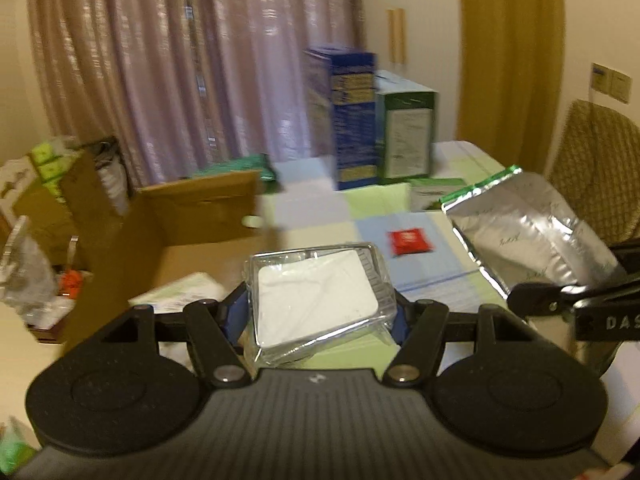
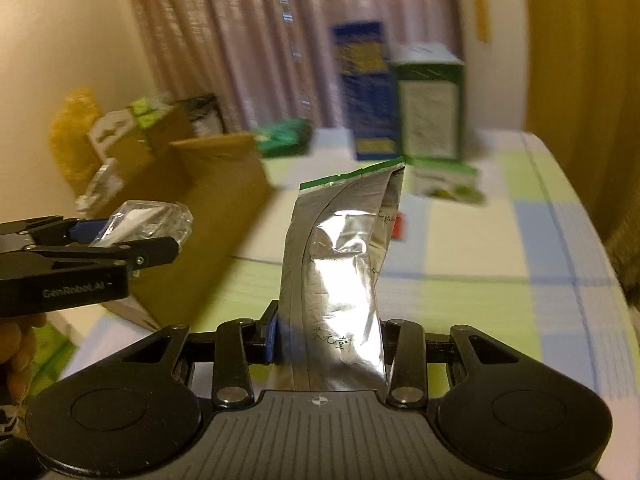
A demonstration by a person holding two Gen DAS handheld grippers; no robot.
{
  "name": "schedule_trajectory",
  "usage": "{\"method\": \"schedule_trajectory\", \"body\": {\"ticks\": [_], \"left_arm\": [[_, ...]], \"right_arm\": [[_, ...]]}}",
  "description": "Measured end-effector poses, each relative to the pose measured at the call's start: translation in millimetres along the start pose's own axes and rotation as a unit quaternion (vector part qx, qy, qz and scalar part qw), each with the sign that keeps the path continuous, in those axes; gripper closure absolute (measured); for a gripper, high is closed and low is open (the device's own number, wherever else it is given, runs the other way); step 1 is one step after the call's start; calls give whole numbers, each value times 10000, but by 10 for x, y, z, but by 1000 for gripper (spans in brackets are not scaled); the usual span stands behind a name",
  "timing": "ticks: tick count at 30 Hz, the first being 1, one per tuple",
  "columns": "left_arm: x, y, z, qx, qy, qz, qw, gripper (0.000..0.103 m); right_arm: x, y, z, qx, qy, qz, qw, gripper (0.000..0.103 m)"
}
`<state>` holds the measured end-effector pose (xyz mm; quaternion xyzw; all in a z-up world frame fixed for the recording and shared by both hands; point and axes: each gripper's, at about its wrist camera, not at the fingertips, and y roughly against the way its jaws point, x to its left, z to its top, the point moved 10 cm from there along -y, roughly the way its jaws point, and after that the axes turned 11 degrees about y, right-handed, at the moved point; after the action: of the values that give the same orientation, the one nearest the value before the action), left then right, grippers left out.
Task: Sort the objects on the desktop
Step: 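Carry the clear box with the left gripper while the right carries the foil bag toward the cardboard box, then open the left gripper over the cardboard box while the right releases the foil bag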
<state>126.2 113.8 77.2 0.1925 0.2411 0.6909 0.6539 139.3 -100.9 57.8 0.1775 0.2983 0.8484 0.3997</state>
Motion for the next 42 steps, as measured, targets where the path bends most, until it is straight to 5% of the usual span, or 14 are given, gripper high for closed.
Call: {"method": "schedule_trajectory", "body": {"ticks": [9,16,24,28,38,42], "left_arm": [[1141,197,280,-180,251,541,9981,41],[1683,-12,340,-97,397,681,9968,41],[1884,-388,303,-24,595,473,9971,39],[1934,-569,244,32,710,402,9967,29],[2103,-453,155,-42,815,625,9947,29],[2120,-304,141,-107,787,743,9941,29]], "right_arm": [[997,-287,654,-203,452,609,9969,67],[1511,-737,1012,-165,371,805,9959,67],[1712,-1264,1237,-64,100,795,9968,67],[1713,-1433,1268,-34,-8,811,9967,67],[1803,-1629,1245,3,-241,1132,9933,66],[1798,-1533,1345,-315,-347,1302,9904,31]]}}
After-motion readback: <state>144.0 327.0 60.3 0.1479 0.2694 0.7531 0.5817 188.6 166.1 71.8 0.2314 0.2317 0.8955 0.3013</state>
